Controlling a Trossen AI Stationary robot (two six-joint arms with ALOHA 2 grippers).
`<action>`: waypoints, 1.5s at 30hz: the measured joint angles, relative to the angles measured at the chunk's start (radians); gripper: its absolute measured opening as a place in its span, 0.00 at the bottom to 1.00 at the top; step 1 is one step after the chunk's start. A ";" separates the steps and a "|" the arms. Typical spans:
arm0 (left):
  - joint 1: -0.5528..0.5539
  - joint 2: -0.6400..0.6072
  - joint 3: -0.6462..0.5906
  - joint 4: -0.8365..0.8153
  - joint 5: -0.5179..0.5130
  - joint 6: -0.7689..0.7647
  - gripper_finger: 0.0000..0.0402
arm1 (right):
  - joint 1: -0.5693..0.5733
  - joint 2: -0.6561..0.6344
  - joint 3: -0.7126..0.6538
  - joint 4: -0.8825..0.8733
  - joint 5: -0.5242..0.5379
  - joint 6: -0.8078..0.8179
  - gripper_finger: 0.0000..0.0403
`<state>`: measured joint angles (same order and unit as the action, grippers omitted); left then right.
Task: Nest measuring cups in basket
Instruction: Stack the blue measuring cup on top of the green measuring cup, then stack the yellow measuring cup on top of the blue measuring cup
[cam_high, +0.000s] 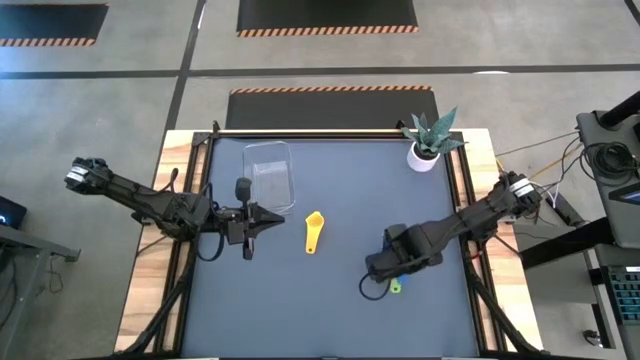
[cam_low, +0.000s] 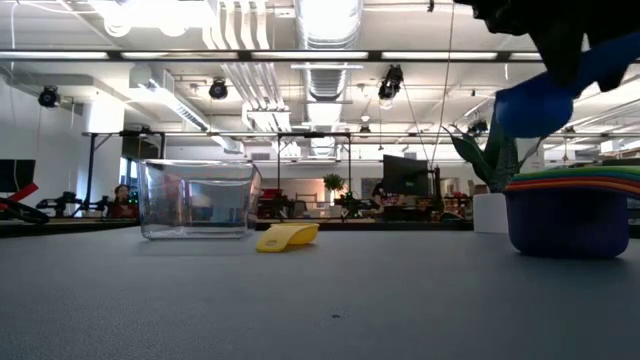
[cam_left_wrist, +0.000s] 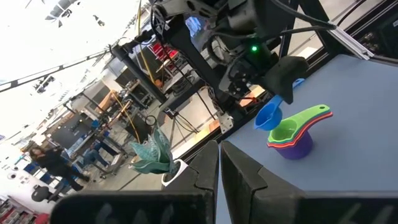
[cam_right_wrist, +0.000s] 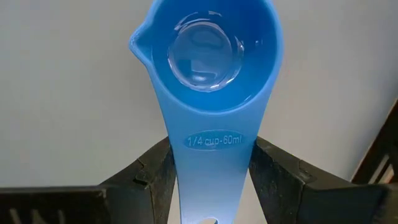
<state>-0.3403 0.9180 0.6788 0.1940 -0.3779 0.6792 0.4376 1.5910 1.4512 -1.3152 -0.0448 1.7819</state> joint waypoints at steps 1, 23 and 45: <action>0.000 0.000 0.000 0.000 0.000 0.000 0.00 | 0.008 0.006 -0.003 0.001 0.007 0.001 0.43; 0.000 0.000 0.000 0.000 0.000 0.000 0.00 | 0.034 0.115 -0.019 0.011 -0.008 0.033 0.45; 0.000 0.001 0.000 -0.001 0.000 0.000 0.00 | 0.034 0.057 -0.025 0.014 0.076 -0.092 0.61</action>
<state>-0.3403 0.9188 0.6788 0.1932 -0.3780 0.6788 0.4713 1.6478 1.4258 -1.3012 0.0309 1.6903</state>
